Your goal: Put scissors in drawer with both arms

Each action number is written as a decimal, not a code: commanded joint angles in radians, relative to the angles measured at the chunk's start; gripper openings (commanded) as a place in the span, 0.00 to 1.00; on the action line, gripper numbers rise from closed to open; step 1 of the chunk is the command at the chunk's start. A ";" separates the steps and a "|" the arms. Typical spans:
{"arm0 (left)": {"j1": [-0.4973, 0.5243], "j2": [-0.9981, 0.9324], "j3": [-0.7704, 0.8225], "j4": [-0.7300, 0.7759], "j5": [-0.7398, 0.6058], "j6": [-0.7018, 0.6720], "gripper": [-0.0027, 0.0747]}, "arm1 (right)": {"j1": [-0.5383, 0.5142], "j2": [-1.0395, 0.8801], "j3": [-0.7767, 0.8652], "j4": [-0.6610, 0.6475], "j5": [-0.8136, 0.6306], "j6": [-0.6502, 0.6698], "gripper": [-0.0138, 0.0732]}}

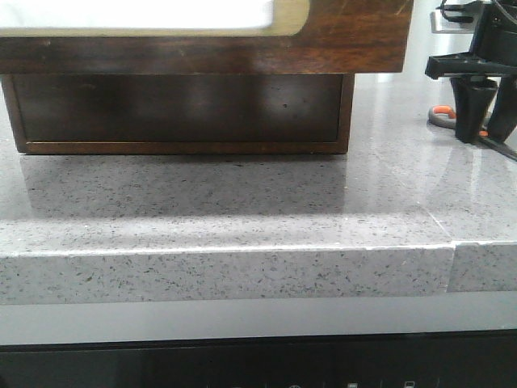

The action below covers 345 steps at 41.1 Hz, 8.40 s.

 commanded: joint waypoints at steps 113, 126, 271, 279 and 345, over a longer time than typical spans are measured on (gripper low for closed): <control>-0.008 0.011 -0.031 0.001 -0.075 -0.008 0.66 | 0.712 -0.431 -0.106 -0.086 -0.146 -0.542 0.18; -0.008 0.011 -0.031 0.001 -0.075 -0.008 0.66 | 0.712 -0.339 -0.106 -0.166 -0.027 -0.542 0.20; 0.293 -0.159 0.229 -0.003 -0.208 -0.008 0.01 | 0.622 -1.368 0.707 -0.053 -0.311 0.002 0.02; 0.420 -0.295 0.531 -0.034 -0.548 -0.008 0.01 | 0.622 -1.368 0.707 -0.053 -0.311 0.002 0.02; 0.477 -0.476 0.967 -0.044 -1.001 -0.008 0.01 | 0.622 -1.368 0.707 -0.053 -0.311 0.002 0.02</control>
